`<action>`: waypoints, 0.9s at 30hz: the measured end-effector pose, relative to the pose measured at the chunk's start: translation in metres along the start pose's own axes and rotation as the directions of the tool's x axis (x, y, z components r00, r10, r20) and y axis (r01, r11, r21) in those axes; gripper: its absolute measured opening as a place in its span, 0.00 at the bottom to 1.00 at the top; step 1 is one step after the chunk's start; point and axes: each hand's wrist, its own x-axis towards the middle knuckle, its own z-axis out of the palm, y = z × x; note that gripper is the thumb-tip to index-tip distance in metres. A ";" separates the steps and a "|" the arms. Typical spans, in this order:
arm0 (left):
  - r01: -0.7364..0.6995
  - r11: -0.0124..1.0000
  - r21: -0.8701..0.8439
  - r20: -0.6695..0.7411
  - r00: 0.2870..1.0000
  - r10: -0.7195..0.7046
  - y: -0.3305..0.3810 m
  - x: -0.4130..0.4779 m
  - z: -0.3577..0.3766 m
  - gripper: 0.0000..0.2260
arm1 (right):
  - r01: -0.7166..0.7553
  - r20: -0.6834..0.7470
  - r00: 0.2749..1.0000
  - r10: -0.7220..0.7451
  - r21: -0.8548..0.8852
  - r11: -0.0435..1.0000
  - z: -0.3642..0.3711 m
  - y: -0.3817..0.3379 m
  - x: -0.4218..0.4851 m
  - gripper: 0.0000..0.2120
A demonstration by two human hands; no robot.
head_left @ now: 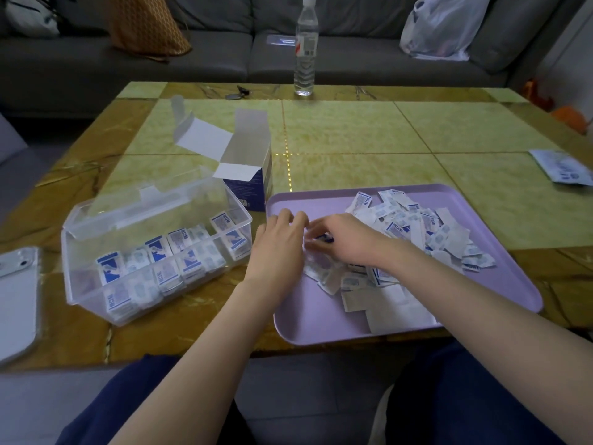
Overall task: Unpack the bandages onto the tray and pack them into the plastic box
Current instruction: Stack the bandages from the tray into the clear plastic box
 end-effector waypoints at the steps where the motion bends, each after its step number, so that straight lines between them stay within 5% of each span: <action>1: -0.016 1.000 -0.026 0.012 1.000 0.016 -0.001 0.001 0.000 0.17 | 0.011 -0.001 1.000 -0.011 0.017 1.000 0.000 0.000 -0.003 0.09; 4: -0.060 0.995 -0.085 0.100 0.993 0.069 -0.001 0.001 0.002 0.20 | 0.027 -0.083 0.996 -0.023 0.043 0.999 0.002 0.004 -0.010 0.08; 6: -0.075 0.992 -0.099 0.158 0.983 0.090 0.000 -0.001 0.005 0.22 | -0.041 -0.124 0.991 0.042 0.006 0.999 0.003 0.006 -0.014 0.16; 10: -0.075 0.996 -0.039 0.142 0.987 0.080 -0.001 0.001 0.008 0.20 | -0.132 -0.135 0.984 0.121 -0.081 0.988 0.005 0.004 -0.017 0.21; 18: -0.067 0.998 0.011 0.164 0.984 0.064 0.000 0.004 0.005 0.19 | -0.198 -0.097 0.972 0.212 0.135 0.971 0.004 0.001 -0.016 0.36; 27: 0.006 0.996 -0.094 0.172 0.985 0.011 0.001 0.005 0.003 0.13 | -0.102 -0.097 0.988 0.120 0.176 0.979 0.004 0.000 -0.018 0.21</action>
